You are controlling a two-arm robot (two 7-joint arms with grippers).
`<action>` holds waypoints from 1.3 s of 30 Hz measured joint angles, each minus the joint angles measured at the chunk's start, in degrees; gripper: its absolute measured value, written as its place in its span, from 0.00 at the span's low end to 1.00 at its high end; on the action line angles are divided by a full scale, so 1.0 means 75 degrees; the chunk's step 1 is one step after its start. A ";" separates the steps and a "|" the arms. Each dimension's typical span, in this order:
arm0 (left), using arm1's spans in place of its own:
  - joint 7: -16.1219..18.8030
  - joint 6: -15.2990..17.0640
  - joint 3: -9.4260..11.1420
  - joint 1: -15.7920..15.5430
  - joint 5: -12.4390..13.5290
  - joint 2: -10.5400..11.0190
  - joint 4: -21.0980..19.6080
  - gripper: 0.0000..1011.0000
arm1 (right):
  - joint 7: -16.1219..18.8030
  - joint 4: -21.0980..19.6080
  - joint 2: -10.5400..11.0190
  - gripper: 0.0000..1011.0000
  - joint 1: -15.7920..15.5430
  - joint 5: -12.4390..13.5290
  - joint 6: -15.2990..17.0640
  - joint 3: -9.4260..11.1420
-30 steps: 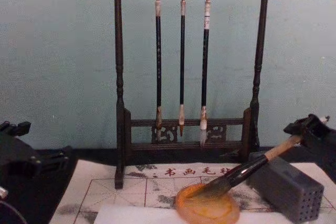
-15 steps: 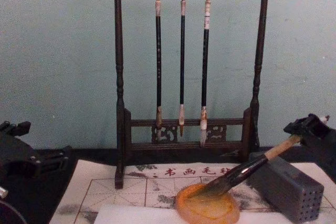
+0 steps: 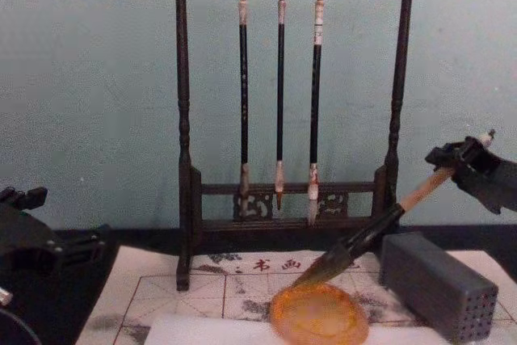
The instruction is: Pick up the brush from the inkstone, write on the paper, then place the brush back to its original position.
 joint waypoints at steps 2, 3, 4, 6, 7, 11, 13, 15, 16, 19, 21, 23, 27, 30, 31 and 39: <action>0.0000 0.0000 0.0000 0.0000 0.0000 0.0000 0.0001 0.99 | 0.0088 -0.0028 0.0048 0.18 0.0032 -0.0118 -0.0035 -0.0081; 0.0000 0.0000 -0.0001 0.0000 0.0000 0.0000 0.0000 0.99 | 0.0088 -0.0028 0.0048 0.18 0.0032 -0.0118 -0.0035 -0.0081; 0.0000 0.0000 0.0000 0.0000 0.0000 0.0000 0.0001 0.99 | 0.0147 -0.0043 0.0081 0.18 0.0054 -0.0211 -0.0071 -0.0143; 0.0000 0.0000 0.0000 0.0000 0.0000 0.0000 0.0000 0.99 | 0.0212 -0.0065 0.0109 0.18 0.0065 -0.0314 -0.0112 -0.0194; 0.0000 0.0000 0.0000 0.0000 0.0000 0.0000 0.0000 0.99 | 0.0277 -0.0096 0.0143 0.18 0.0077 -0.0429 -0.0155 -0.0245; 0.0000 0.0000 0.0000 0.0000 0.0000 0.0000 0.0001 0.99 | 0.0457 -0.0185 0.0226 0.18 0.0091 -0.0748 -0.0283 -0.0349; 0.0000 0.0000 0.0000 0.0000 0.0000 0.0000 0.0000 0.99 | 0.0561 -0.0227 0.0270 0.18 0.0101 -0.0985 -0.0405 -0.0409; 0.0000 0.0000 0.0000 0.0000 0.0000 0.0000 0.0000 0.99 | 0.0616 -0.0247 0.0295 0.18 0.0102 -0.1163 -0.0509 -0.0458; 0.0000 0.0000 0.0000 0.0000 0.0000 0.0000 0.0000 0.99 | 0.0637 -0.0249 0.0304 0.18 0.0105 -0.1242 -0.0558 -0.0476; 0.0000 0.0000 0.0000 0.0000 0.0000 0.0000 0.0000 0.99 | 0.0700 -0.0221 0.0307 0.18 0.0141 -0.1520 -0.0696 -0.0520; 0.0000 0.0000 0.0000 0.0000 0.0000 0.0000 0.0000 0.99 | 0.0705 -0.0174 0.0294 0.18 0.0159 -0.1591 -0.0707 -0.0523; 0.0000 0.0000 0.0000 0.0000 0.0000 0.0000 0.0000 0.99 | 0.0706 -0.0104 0.0270 0.18 0.0188 -0.1666 -0.0707 -0.0516; 0.0000 0.0000 0.0000 0.0000 0.0000 0.0000 0.0000 0.99 | 0.0709 -0.0035 0.0232 0.18 0.0204 -0.1756 -0.0693 -0.0476; 0.0000 0.0000 0.0000 0.0000 0.0000 0.0000 0.0000 0.99 | 0.0704 -0.0027 0.0207 0.18 0.0205 -0.1831 -0.0682 -0.0426; 0.0000 0.0000 0.0000 0.0000 0.0000 0.0000 0.0001 0.99 | 0.0695 -0.0027 0.0197 0.18 0.0203 -0.1867 -0.0682 -0.0400; 0.0000 0.0000 0.0000 0.0000 0.0000 0.0000 0.0000 0.99 | 0.0663 -0.0130 0.0169 0.18 0.0122 -0.2004 -0.0693 -0.0269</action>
